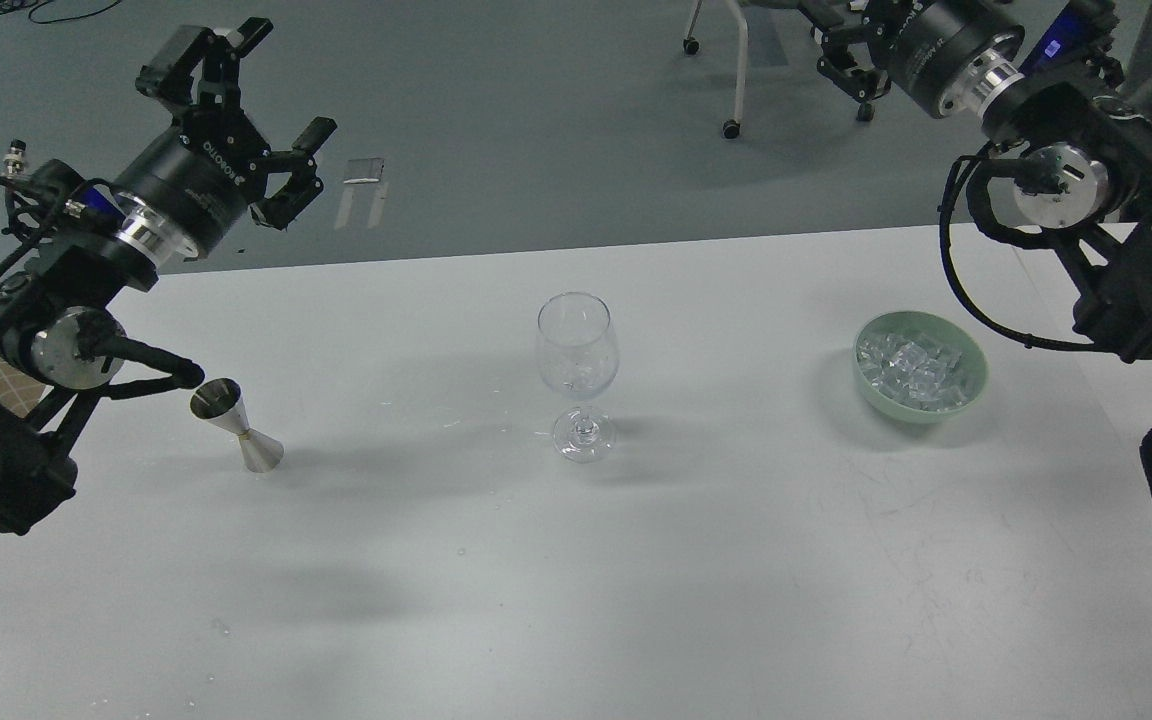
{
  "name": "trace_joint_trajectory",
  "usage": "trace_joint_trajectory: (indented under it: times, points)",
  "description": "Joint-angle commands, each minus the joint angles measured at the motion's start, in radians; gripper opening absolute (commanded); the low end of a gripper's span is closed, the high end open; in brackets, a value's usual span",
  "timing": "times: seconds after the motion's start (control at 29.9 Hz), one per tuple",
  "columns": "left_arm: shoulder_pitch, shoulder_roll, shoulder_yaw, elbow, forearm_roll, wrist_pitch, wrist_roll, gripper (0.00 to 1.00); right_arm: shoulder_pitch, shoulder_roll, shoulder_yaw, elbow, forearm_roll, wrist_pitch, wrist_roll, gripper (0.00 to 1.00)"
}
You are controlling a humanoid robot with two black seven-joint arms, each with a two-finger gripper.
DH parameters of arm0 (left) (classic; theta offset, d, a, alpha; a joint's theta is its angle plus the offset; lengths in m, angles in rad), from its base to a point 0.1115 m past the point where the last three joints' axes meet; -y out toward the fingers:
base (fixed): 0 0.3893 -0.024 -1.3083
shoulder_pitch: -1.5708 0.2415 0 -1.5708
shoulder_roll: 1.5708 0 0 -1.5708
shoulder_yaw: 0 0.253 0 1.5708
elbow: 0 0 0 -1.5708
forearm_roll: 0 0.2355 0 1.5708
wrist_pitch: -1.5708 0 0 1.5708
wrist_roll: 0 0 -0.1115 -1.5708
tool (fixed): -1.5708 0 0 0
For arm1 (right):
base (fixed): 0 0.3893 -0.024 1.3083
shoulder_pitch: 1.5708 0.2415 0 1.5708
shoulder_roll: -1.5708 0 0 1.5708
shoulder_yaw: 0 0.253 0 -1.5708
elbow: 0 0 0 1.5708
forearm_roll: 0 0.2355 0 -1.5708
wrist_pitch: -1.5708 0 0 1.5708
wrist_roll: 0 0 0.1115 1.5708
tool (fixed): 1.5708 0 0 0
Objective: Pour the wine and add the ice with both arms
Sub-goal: 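Lower the left gripper toward the metal jigger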
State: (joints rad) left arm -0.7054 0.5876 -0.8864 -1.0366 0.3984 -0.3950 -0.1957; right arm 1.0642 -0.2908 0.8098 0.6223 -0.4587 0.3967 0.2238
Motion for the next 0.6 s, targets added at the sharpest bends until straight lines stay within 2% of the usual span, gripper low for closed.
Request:
trace_joint_trajectory:
  times: [0.0,0.03,0.07,0.13,0.2,0.37,0.57]
  points:
    - [0.000,0.017,-0.017,-0.029,-0.013,0.001,0.091,0.99,0.005,-0.002,0.003,0.005,0.000,-0.001,0.000,1.00]
    - [0.001,0.017,-0.020,-0.040,-0.026,0.001,0.116,0.99,0.005,-0.004,0.003,0.007,0.000,-0.001,0.000,1.00]
    - [0.003,0.023,-0.037,-0.068,-0.067,0.001,0.163,0.99,0.003,-0.010,0.003,0.007,0.000,-0.001,0.000,1.00]
    - [0.014,0.035,-0.054,-0.098,-0.117,0.002,0.196,0.99,0.002,-0.013,0.003,0.007,0.000,-0.001,0.000,1.00]
    - [0.081,0.081,-0.086,-0.161,-0.196,0.010,0.229,0.99,0.000,-0.011,0.002,0.007,0.000,-0.001,0.000,1.00]
    - [0.165,0.167,-0.127,-0.253,-0.219,0.059,0.228,0.98,-0.004,-0.013,0.002,0.007,0.000,-0.003,0.000,1.00]
    - [0.202,0.187,-0.161,-0.254,-0.204,0.071,0.162,0.97,-0.003,-0.014,0.002,0.011,0.000,-0.001,0.000,1.00]
